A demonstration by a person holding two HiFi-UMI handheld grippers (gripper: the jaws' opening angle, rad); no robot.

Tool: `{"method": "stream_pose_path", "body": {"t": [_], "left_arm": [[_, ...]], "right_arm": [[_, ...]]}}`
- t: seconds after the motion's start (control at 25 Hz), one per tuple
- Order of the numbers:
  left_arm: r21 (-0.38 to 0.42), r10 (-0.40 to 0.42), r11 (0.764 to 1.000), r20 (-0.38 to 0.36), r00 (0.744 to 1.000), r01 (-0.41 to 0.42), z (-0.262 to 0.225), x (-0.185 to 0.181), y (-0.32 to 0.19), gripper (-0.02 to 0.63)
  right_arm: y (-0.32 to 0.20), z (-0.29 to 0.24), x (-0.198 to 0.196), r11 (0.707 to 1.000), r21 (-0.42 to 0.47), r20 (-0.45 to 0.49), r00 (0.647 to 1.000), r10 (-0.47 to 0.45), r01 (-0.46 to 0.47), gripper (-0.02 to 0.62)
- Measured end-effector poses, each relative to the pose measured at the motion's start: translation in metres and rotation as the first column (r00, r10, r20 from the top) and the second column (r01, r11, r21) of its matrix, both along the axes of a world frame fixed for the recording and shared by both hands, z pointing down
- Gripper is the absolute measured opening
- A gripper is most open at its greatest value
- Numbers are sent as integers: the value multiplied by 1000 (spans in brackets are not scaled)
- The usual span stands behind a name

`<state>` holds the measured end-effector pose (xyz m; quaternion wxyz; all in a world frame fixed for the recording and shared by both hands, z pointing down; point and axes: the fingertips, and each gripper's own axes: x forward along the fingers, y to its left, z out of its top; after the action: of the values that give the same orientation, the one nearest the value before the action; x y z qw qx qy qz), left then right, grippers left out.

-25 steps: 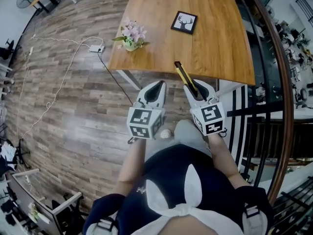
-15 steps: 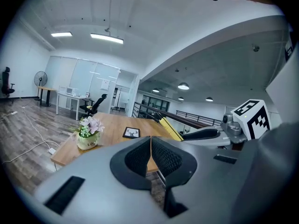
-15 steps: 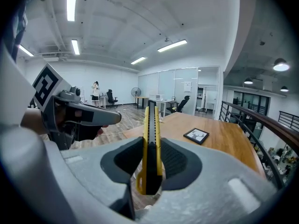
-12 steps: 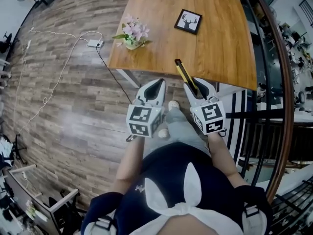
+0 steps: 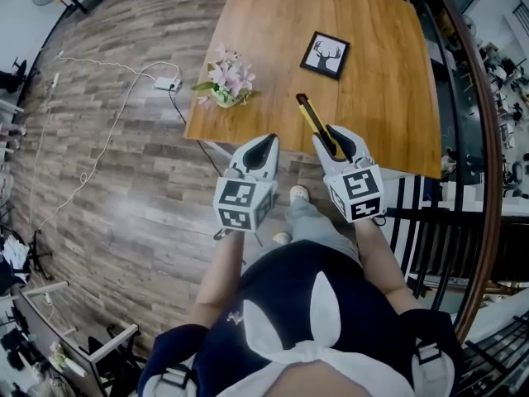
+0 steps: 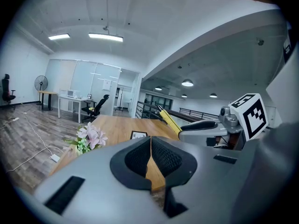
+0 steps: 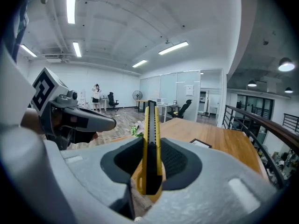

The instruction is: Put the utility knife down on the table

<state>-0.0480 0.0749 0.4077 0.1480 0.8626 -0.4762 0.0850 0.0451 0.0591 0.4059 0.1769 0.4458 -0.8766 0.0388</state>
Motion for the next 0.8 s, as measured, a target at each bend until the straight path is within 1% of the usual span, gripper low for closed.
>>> {"method": "stream_pose_path", "body": {"t": [0.32,0.56,0.8], "left_arm": [[-11,-9,1000,17,1000,9,-1,7,-39,23],[-23,-17,1000,25,1000,17,2,13,-59,22],[-24,-25,999,48,999,26,7,24,-80,21]], "right_arm": [[-47,-10,9,1000,16,15,1000,-10,10,115],[-73,-11,14,999,25,26,999,-25,25,115],[-95,-8,21,999,26,36,998,-49,48,115]]}}
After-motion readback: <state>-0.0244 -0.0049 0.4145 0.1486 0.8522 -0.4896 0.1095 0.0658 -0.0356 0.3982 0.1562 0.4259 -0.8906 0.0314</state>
